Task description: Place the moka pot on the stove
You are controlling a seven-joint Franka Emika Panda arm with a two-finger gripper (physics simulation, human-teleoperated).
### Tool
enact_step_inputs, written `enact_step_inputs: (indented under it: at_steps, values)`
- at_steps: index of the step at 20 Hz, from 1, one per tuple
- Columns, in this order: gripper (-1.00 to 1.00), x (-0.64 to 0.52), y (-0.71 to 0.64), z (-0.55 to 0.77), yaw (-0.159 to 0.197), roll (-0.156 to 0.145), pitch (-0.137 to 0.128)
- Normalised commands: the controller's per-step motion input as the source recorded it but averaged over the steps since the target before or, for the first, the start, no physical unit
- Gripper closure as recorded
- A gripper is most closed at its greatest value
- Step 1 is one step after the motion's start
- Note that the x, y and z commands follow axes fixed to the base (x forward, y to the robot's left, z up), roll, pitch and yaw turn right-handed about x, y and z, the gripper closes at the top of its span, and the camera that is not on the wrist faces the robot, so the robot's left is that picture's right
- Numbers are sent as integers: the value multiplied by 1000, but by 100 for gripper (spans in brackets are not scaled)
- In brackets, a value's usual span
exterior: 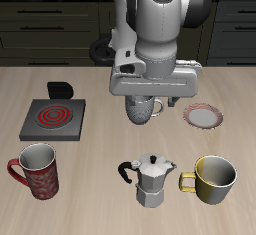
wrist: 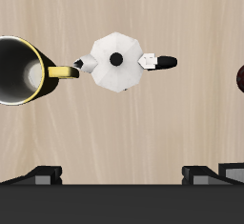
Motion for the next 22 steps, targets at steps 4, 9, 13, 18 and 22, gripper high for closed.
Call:
enact_step_inputs:
  at_steps: [4, 9, 13, 18, 22]
  values:
    - [-100, 105, 85, -93, 46, 15, -9]
    - [-100, 89, -36, -45, 34, -15, -11]
    - [-100, 120, 27, -22, 67, -4, -41]
    - [-100, 186, -24, -93, 1, -17, -8]
    - [-100, 138, -2, -110, -11, -8, 3]
